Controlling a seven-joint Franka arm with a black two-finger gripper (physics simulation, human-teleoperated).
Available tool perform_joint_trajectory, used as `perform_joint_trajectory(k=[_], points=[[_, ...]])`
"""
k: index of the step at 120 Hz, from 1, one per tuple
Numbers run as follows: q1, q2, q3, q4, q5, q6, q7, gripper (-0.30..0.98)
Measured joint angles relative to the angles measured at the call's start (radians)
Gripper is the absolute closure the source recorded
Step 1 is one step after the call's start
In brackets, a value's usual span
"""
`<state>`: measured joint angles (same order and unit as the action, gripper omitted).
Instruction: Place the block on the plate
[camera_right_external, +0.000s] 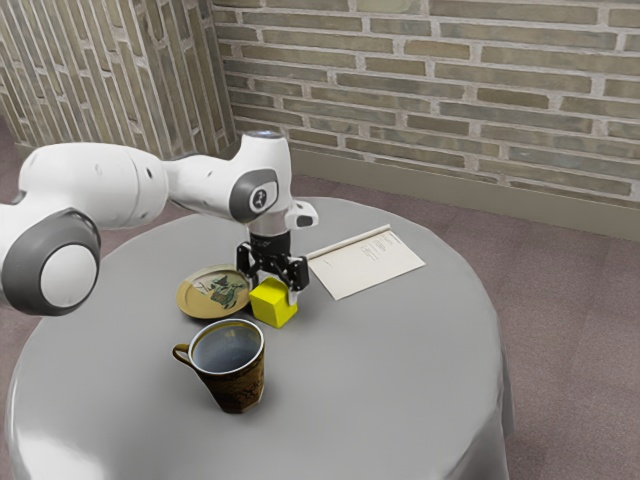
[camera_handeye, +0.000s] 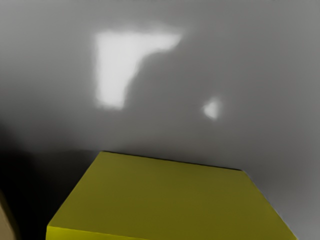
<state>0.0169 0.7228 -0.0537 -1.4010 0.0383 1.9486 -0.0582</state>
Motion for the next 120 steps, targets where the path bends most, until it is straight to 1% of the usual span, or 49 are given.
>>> perform_joint_trajectory(k=[33, 47, 67, 102, 120], points=[[0.000, 0.005, 0.000, 0.000, -0.001, 0.011, -0.004, 0.16], [0.000, 0.005, 0.000, 0.000, 0.000, 0.016, -0.006, 0.21], [0.000, 0.007, -0.001, 0.006, 0.003, 0.021, -0.008, 0.24], [-0.010, 0.023, -0.017, 0.053, 0.007, 0.023, -0.011, 0.26], [-0.015, -0.008, -0.017, 0.057, 0.010, 0.017, -0.011, 0.28]])
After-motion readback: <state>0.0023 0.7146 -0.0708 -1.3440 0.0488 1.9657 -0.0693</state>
